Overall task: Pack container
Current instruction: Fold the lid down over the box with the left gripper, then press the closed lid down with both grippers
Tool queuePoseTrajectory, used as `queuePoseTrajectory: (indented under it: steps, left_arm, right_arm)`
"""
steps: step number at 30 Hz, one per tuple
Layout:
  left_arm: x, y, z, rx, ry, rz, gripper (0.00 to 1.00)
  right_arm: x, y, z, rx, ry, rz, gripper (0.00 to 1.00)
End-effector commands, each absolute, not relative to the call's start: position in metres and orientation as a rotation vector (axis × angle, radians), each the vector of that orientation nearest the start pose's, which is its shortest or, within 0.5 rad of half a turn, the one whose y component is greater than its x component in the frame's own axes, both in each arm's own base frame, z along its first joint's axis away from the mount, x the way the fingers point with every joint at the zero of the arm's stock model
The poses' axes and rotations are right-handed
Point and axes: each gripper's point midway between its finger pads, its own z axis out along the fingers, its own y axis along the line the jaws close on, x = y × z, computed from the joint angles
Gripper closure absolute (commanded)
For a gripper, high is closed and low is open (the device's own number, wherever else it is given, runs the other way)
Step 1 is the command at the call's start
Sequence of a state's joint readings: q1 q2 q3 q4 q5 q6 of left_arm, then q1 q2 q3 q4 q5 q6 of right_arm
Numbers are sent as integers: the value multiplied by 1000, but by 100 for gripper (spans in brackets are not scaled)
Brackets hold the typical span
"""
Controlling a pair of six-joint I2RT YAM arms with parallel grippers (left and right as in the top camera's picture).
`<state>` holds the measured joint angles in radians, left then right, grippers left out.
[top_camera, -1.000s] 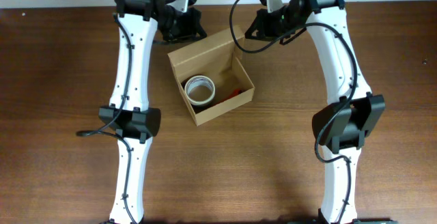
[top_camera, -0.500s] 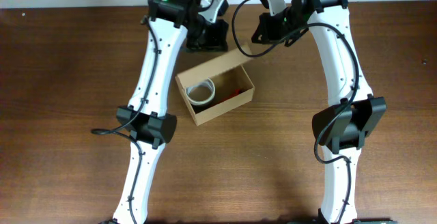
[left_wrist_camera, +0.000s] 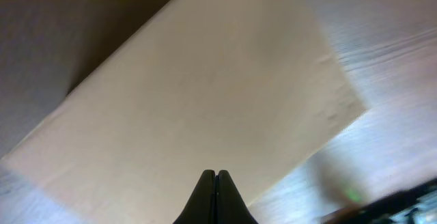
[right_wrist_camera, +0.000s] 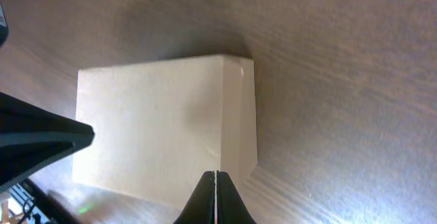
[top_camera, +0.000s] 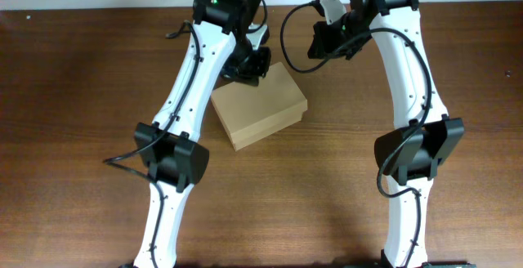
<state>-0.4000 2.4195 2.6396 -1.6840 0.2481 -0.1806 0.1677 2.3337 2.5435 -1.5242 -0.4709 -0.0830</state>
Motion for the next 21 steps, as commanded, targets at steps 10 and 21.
queuePoseTrajectory:
  steps: [10, 21]
  left_arm:
    - [351, -148, 147, 315, 3242, 84, 98]
    - [338, -140, 107, 325, 3317, 151, 98]
  right_arm:
    - [418, 201, 207, -663, 2853, 529, 96]
    - [413, 197, 144, -661, 2992, 472, 96]
